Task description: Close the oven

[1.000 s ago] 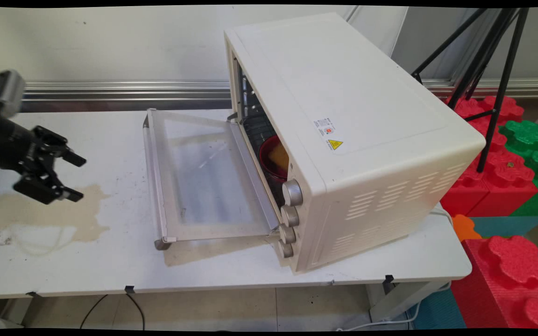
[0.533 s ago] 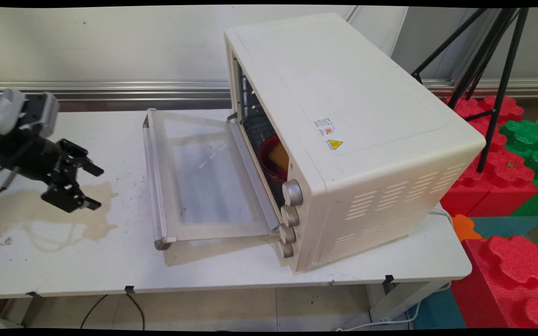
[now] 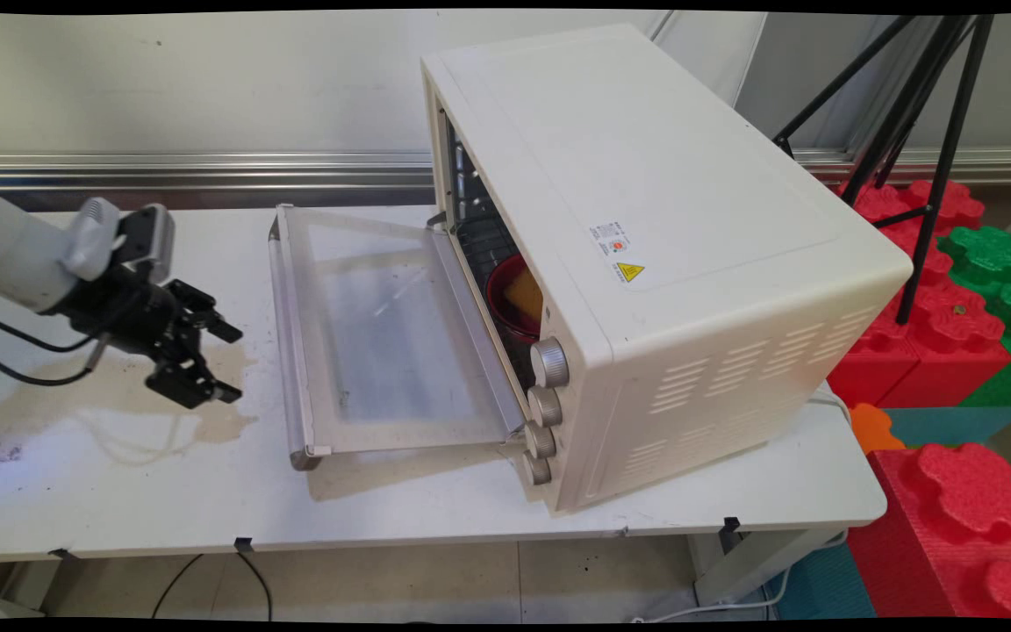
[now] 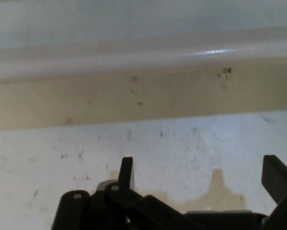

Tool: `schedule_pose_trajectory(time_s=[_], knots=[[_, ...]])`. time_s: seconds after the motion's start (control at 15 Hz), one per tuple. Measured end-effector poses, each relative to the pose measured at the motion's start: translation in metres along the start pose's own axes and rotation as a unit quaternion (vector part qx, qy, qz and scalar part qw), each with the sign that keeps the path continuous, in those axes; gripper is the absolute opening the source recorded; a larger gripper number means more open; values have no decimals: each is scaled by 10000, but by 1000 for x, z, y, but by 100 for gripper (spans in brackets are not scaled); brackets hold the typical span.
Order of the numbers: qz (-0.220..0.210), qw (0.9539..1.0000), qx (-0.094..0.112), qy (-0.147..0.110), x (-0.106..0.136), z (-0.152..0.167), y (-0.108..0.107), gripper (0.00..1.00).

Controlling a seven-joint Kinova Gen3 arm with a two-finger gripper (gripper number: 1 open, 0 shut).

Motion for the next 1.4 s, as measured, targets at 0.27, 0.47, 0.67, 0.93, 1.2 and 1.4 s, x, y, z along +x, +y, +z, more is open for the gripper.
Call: schedule_pose_trajectory(time_s=[0.27,0.47,0.67,0.93,1.2,1.4], knots=[[-45,10000,15,51,5,17,0,100],[-73,9999,35,88,8,26,0,0],[-83,9998,52,166,12,34,-1,0],[-113,9994,52,310,20,44,-1,0],[-169,9988,77,461,30,51,-1,0],[-218,9981,107,568,35,53,-1,0]])
